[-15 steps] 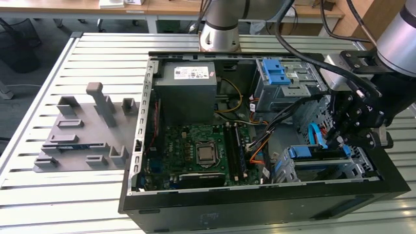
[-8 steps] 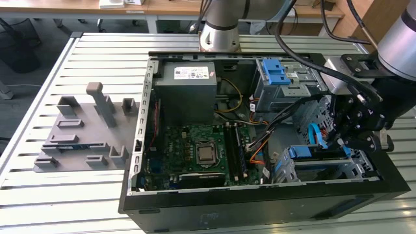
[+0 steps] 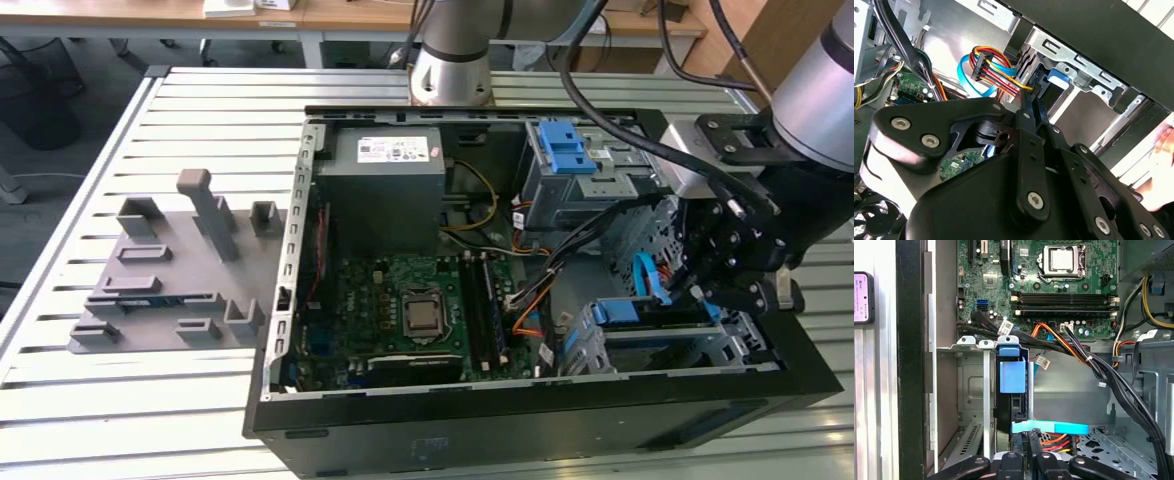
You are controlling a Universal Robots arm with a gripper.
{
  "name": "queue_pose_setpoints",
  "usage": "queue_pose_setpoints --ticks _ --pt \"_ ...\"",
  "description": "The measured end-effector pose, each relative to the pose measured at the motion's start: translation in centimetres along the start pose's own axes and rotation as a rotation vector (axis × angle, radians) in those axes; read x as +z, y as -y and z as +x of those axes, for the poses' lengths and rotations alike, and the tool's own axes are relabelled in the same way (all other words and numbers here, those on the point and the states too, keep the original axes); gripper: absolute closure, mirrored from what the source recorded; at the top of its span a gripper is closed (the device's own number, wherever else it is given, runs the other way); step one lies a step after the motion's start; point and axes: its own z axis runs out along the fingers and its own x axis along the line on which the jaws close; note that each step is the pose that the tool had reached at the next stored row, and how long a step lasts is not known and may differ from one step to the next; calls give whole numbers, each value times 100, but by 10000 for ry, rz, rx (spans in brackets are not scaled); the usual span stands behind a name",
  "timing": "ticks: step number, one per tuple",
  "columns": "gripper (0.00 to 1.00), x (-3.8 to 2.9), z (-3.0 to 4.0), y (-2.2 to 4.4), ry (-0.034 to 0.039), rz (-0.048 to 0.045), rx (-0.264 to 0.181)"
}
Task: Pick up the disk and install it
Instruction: 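Insert the second disk wire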
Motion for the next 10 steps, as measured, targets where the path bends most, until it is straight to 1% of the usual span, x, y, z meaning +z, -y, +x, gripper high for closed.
queue_pose_setpoints --ticks 3,7,8,10 --pt "84 1 2 -1 49 -1 1" --pt "84 1 2 -1 51 -1 2" --pt "76 -11 3 -1 87 -2 3" --pt "76 -29 2 -1 96 -5 3"
